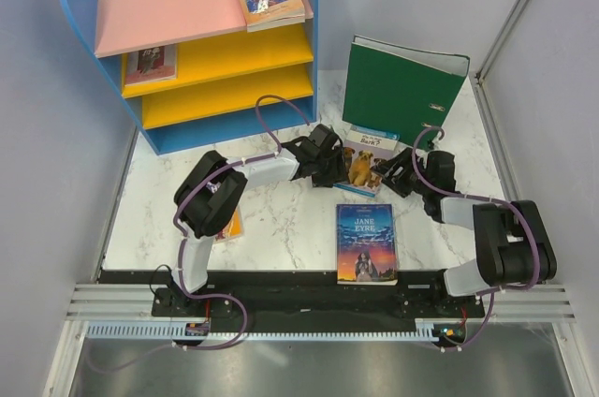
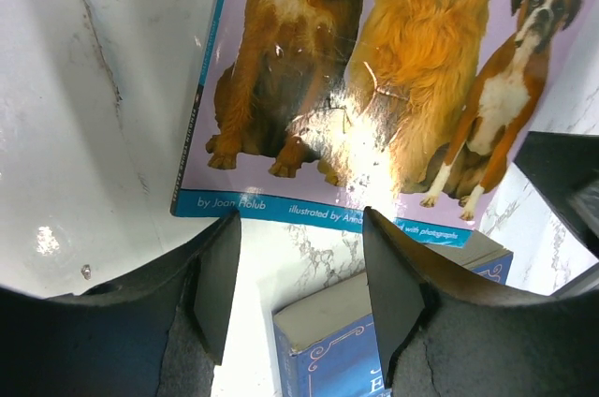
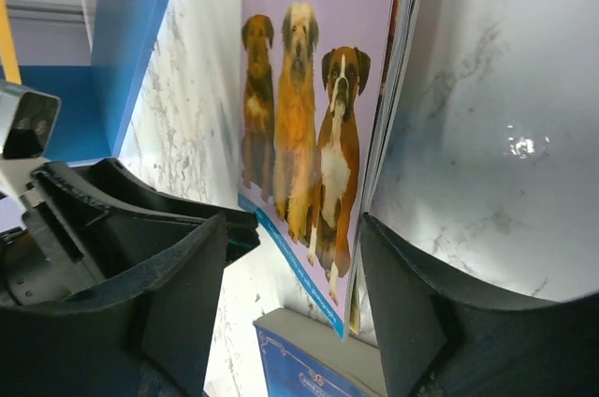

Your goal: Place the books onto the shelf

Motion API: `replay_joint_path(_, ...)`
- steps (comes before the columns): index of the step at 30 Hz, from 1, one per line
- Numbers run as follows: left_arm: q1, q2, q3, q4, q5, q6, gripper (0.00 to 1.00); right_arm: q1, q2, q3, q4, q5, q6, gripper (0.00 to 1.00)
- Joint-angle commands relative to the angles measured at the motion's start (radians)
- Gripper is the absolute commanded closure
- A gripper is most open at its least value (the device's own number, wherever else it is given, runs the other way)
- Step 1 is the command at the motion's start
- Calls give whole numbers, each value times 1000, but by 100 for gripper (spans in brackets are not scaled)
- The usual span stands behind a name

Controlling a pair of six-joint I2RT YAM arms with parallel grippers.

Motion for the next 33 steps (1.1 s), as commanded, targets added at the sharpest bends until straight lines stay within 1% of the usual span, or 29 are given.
replay_joint_path(1, -6, 17, 25, -13, 1, 35, 38, 4, 43, -7, 75, -48, 28, 36)
replay_joint_path(2, -6, 19, 25, -11, 3, 35, 38, 4, 49, -7, 87, -54, 33, 37)
replay_joint_path(4, -6, 23, 31, -13, 7, 33, 39, 6, 67, -13, 130, -68, 46, 45)
replay_joint_path(5, -6, 25, 31, -13, 9, 35, 38, 6, 72, -16, 148, -78, 53, 51)
replay_joint_path(6, -6, 28, 34, -13, 10, 35, 38, 6, 83, -19, 167, -81, 60, 58)
replay_joint_path(9, -6, 34, 39, -13, 16, 35, 39, 9, 115, -19, 213, -104, 69, 58)
replay_joint_path(13, -6, 45, 50, -13, 22, 36, 39, 21, 182, -4, 280, -129, 79, 50)
replay_joint_path(15, -8, 48, 56, -11, 26, 38, 39, 32, 234, -4, 315, -137, 92, 48)
replay_joint_path(17, -6, 52, 57, -13, 27, 41, 38, 44, 280, -10, 377, -141, 112, 48)
replay_joint_path(19, -6, 56, 54, -13, 27, 41, 39, 58, 307, -12, 420, -141, 131, 51)
replay_joint_path(20, -6, 59, 54, -13, 27, 41, 38, 66, 329, -12, 435, -141, 135, 53)
replay_joint_path(21, -6, 60, 54, -13, 29, 42, 38, 70, 340, -12, 447, -140, 148, 66)
replay_joint_path(22, -8, 60, 51, -13, 29, 44, 38, 76, 346, -10, 466, -140, 149, 75)
replay_joint_path(23, -6, 57, 50, -13, 27, 45, 38, 78, 356, -10, 472, -141, 151, 93)
replay_joint_path(24, -6, 54, 44, -14, 21, 50, 38, 81, 354, -10, 472, -140, 151, 100)
replay_joint_path(27, -6, 2, 22, -33, -33, 74, 38, 81, 328, -6, 413, -126, 122, 100)
replay_joint_path(29, -3, -38, 11, -54, -77, 97, 38, 81, 282, 2, 333, -111, 71, 100)
replay_joint_path(30, -2, -76, 11, -78, -120, 126, 37, 80, 262, 10, 264, -106, 50, 100)
replay_joint_path(32, 0, -108, 13, -105, -196, 160, 37, 81, 195, 17, 192, -86, -12, 100)
replay_joint_path(33, 1, -125, 14, -126, -217, 189, 36, 81, 169, 28, 117, -79, -30, 100)
